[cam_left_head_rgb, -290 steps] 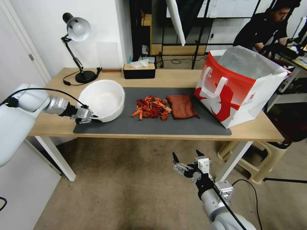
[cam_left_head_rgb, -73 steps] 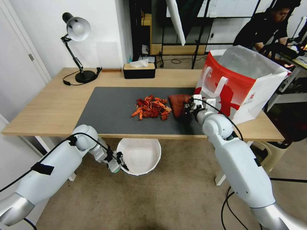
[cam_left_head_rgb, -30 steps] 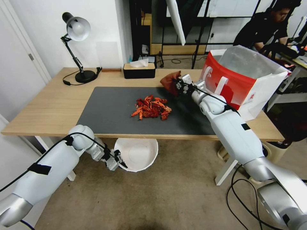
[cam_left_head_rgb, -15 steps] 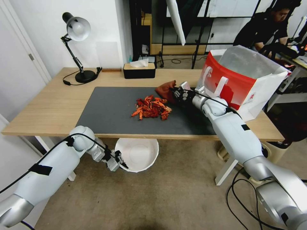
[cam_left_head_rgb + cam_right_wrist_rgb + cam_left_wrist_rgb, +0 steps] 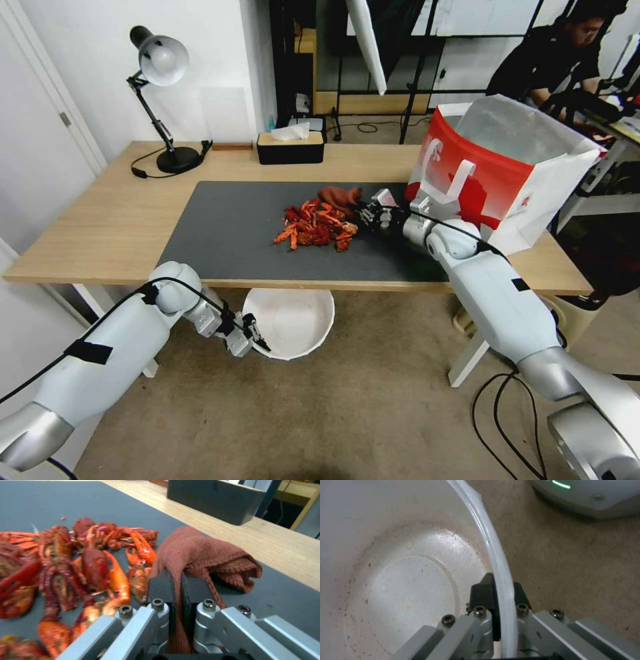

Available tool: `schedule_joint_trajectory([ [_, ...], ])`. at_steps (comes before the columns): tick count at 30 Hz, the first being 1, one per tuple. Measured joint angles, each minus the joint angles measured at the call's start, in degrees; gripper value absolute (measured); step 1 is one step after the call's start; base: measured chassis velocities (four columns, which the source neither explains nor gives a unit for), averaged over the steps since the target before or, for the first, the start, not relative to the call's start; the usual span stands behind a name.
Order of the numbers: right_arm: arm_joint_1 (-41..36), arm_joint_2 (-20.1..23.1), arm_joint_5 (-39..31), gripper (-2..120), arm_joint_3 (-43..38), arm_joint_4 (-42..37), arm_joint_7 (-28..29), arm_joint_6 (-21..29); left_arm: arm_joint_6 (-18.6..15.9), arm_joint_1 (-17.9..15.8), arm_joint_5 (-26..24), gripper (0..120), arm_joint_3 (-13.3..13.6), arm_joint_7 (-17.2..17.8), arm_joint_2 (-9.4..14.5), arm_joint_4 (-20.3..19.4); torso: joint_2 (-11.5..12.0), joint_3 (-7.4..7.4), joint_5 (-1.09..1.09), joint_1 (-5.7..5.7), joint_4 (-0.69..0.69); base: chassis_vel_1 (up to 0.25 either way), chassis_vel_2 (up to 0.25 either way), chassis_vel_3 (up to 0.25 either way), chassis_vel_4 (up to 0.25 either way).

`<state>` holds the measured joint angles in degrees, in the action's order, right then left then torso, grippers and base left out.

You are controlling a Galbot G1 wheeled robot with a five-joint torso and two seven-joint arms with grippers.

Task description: Sweep shrimp from table into container with towel, then put container into takeout bag.

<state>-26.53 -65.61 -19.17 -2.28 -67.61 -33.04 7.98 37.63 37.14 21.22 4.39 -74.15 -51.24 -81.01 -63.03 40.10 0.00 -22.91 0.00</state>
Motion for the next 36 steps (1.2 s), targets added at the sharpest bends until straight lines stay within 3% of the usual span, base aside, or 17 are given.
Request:
schedule_joint_trajectory([
  [9, -2.1, 1.2, -1.0, 2, 0.3, -3.8, 0.1, 0.6, -0.3, -1.2, 0.2, 0, 1.3, -0.8, -0.7, 0.7, 0.0, 0.0, 0.0, 0.0, 0.0, 0.0, 0.0, 0.0, 0.0],
  [21, -5.4, 2.9, -1.6, 2, 0.2, -8.7, 0.4, 1.3, -2.7, -3.1, -0.9, 0, 2.6, -6.3, -0.7, -0.3, 0.0, 0.0, 0.01, -0.01, 0.0, 0.0, 0.0, 0.0, 0.0],
  [36, -9.4, 4.5, -2.5, 2, -0.1, -14.8, 0.6, 1.9, -4.9, -5.6, -2.9, 0, 4.5, -8.9, -0.8, 0.3, 0.0, 0.0, 0.0, 0.0, 0.0, 0.0, 0.0, 0.0, 0.0],
])
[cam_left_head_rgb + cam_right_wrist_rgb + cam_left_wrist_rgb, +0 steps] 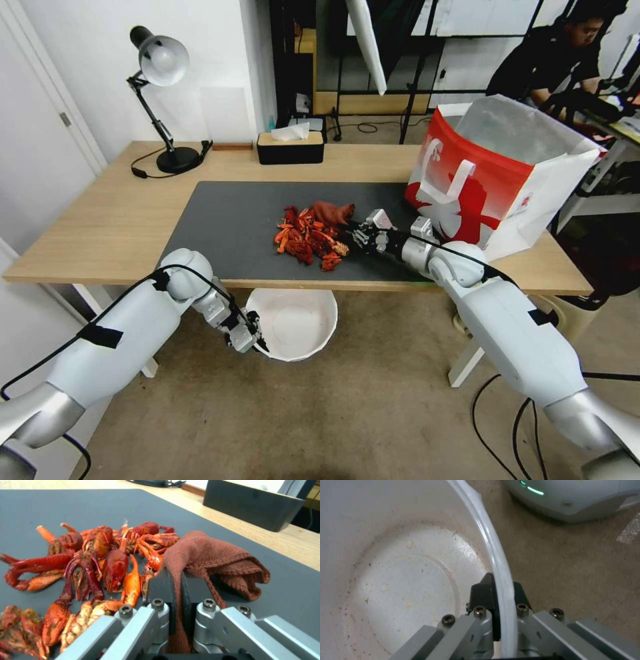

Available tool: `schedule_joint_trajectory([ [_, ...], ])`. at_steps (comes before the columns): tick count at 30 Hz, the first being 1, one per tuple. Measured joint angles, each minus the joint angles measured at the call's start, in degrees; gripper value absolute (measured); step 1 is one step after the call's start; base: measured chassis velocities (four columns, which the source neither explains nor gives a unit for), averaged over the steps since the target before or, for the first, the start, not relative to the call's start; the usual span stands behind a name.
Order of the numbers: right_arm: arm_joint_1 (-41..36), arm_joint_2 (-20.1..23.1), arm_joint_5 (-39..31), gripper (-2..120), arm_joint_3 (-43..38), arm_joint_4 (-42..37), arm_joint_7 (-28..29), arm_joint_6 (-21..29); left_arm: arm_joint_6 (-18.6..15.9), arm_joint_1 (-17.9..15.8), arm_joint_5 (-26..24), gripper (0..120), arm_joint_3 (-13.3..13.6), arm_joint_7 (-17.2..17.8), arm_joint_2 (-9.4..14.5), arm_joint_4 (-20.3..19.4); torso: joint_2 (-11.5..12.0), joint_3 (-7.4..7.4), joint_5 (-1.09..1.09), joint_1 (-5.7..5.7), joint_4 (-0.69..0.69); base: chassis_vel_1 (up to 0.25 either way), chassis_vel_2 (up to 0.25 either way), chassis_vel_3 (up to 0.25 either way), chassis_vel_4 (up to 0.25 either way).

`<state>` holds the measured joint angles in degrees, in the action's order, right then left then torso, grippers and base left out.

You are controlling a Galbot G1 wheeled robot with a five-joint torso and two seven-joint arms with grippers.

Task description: Sweep shrimp from table into container with towel, then put container into takeout bag.

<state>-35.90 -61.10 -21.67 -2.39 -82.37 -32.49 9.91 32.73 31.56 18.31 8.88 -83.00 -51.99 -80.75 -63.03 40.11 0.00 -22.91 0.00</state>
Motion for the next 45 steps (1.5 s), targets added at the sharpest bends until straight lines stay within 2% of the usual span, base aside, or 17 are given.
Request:
schedule_joint_trajectory([
  [19, -3.3, 0.3, 0.0, 2, -0.1, -4.2, 0.1, 0.2, -1.3, -1.2, -2.0, 0, 0.9, -1.5, -0.3, 0.5, 0.0, 0.0, 0.0, 0.0, 0.0, 0.0, 0.0, 0.0, 0.0],
  [45, -10.1, 1.3, -0.1, 2, -2.0, -11.4, 0.8, 0.3, -1.3, -1.0, -2.4, 0, 0.8, -1.9, 0.4, 0.2, 0.0, 0.01, 0.01, -0.01, 0.0, 0.0, 0.0, 0.0, 0.0],
])
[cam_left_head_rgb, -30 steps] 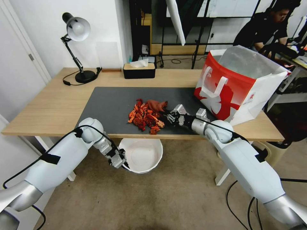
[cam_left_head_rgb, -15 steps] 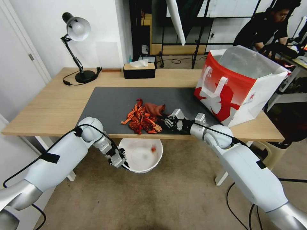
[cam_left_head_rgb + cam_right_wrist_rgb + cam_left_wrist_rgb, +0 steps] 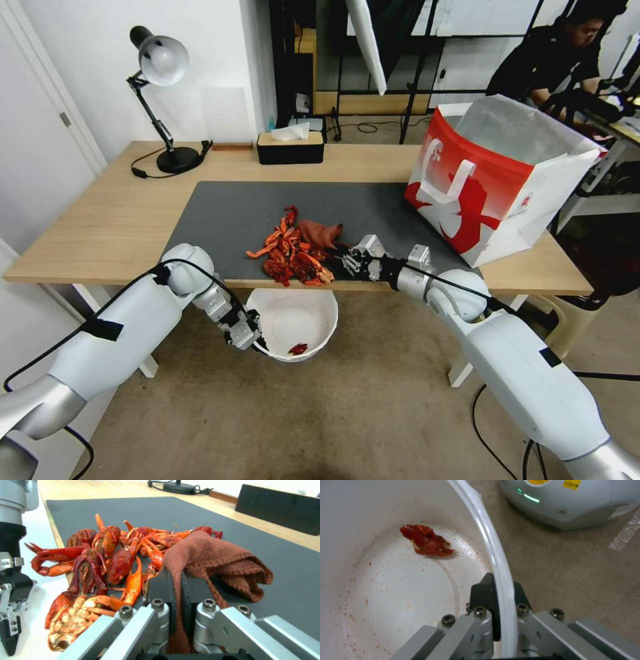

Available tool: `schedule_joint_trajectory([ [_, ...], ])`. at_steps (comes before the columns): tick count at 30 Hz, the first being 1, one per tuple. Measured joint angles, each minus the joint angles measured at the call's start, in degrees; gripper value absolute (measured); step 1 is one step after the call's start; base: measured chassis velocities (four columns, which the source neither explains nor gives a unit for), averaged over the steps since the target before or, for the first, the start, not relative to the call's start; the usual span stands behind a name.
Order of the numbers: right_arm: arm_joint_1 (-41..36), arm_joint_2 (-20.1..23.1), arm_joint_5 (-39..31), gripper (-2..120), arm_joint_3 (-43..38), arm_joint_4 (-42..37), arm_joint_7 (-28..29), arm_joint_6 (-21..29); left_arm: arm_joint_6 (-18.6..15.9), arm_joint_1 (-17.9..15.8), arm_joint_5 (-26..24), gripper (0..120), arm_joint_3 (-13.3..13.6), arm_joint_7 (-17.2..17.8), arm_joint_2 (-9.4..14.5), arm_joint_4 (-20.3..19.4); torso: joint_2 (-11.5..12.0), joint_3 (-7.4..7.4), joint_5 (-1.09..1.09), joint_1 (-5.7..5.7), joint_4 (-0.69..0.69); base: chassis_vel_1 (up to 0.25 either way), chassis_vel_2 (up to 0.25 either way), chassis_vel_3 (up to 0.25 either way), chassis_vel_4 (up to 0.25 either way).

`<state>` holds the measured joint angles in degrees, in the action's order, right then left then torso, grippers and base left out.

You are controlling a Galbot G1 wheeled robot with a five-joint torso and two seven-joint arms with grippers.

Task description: Sweep shrimp from table into container with towel, then put container into takeout bag.

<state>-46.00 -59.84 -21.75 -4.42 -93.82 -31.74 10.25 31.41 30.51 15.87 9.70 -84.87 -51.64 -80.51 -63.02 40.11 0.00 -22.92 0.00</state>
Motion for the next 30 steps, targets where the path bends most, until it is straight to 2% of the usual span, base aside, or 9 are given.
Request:
schedule_joint_trajectory([
  [30, -4.7, -0.3, 0.0, 2, -1.4, -4.5, 0.6, 0.2, 0.1, 0.1, -0.1, 0, -0.4, 0.1, 0.8, -0.1, 0.0, -0.01, 0.0, 0.0, 0.0, 0.0, 0.0, 0.0, 0.0],
])
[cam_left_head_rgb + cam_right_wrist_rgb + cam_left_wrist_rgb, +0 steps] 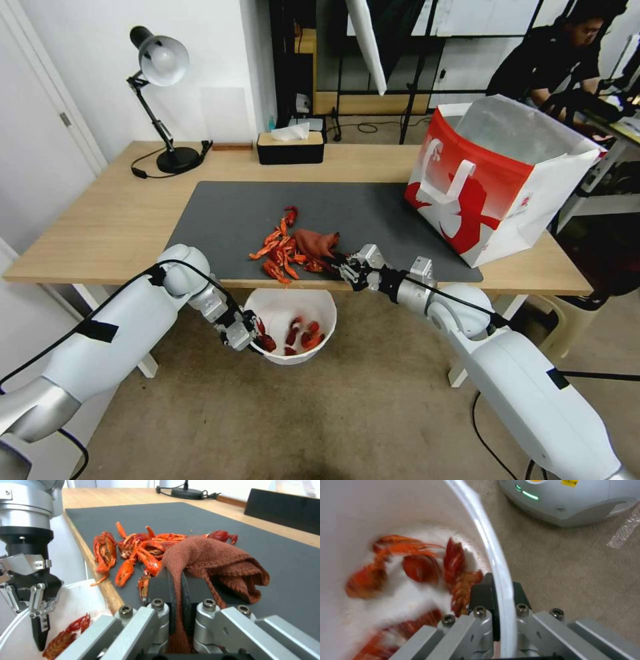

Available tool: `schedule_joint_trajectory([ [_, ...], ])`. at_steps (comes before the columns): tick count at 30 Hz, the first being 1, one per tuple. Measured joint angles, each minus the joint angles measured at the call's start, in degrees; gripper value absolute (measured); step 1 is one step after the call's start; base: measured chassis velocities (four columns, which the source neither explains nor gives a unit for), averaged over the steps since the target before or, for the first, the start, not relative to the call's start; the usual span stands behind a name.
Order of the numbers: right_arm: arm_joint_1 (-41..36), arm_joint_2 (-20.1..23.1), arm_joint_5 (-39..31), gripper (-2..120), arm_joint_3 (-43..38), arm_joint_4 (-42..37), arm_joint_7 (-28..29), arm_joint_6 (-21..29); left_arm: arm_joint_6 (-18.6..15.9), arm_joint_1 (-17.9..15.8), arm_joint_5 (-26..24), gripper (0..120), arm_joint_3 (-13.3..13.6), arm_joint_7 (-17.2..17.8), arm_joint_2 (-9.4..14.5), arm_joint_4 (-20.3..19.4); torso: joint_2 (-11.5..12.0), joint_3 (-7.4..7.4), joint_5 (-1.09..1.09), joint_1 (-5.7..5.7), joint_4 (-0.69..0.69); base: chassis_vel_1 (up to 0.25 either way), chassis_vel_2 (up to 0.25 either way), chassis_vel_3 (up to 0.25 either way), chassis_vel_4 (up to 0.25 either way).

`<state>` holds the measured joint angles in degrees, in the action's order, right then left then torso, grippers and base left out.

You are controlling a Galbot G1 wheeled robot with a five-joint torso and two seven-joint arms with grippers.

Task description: Sweep shrimp from table into container with towel, then put container into takeout bag.

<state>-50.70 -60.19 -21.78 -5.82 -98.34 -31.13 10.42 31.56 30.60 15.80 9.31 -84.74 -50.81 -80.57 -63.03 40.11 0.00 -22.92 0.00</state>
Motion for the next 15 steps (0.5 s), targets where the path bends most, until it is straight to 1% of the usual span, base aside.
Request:
schedule_joint_trajectory([
  [15, -2.9, 0.1, 0.4, 2, -0.2, -2.6, -0.1, 0.0, 0.0, -0.1, 0.0, 0, 0.0, 0.1, 0.1, 0.2, 0.0, 0.0, 0.0, 0.0, 0.0, 0.0, 0.0, 0.0, 0.0],
])
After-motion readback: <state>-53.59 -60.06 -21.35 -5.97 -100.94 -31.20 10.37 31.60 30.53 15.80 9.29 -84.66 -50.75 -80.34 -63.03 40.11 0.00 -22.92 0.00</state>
